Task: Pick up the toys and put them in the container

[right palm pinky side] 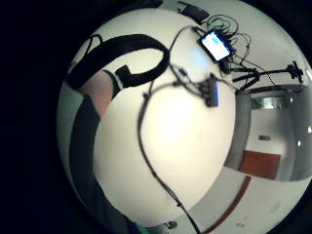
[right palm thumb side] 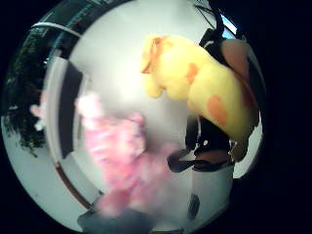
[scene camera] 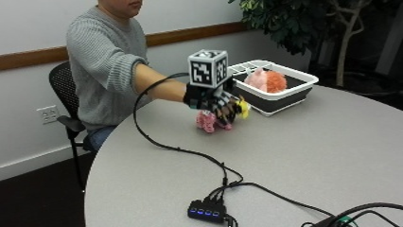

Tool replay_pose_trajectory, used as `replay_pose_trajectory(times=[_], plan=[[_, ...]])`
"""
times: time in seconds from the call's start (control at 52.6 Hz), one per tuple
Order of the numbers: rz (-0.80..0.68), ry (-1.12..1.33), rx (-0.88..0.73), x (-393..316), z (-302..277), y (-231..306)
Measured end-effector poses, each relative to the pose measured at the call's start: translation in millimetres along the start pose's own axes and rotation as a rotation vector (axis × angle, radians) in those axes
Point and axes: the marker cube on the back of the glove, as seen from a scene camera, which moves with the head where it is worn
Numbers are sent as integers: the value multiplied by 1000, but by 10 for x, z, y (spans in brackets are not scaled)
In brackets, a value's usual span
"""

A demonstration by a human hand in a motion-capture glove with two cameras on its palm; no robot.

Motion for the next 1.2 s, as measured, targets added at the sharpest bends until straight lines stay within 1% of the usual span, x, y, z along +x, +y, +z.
replay_pose_trajectory(times=[0.057, 0.133, 0.209, 0.266, 0.399, 0.532, 0.627, 0.741, 0.798, 0.874, 0.931, 0.988, 1.064, 1.14, 1.197], plan=[[-16, -62, 54, -19, -347, -54], [-31, -83, 104, -76, -659, -83], [-54, -81, 130, -176, -880, -108], [-73, -75, 134, -267, -938, -134], [-135, -110, 110, -702, -918, -218], [-164, -158, 82, -1513, -894, -470], [-198, -146, 69, -2071, -842, -580], [-245, -96, 68, -2472, -794, -643], [-242, -93, 75, -2541, -780, -673], [-201, -94, 70, -2540, -735, -723], [-174, -75, 42, -2507, -645, -745], [-213, -95, -29, -2471, -548, -712], [-271, 1, -77, -2291, -395, -683], [-303, -121, -106, -2365, -342, -586], [-321, -114, -111, -2312, -308, -535]])
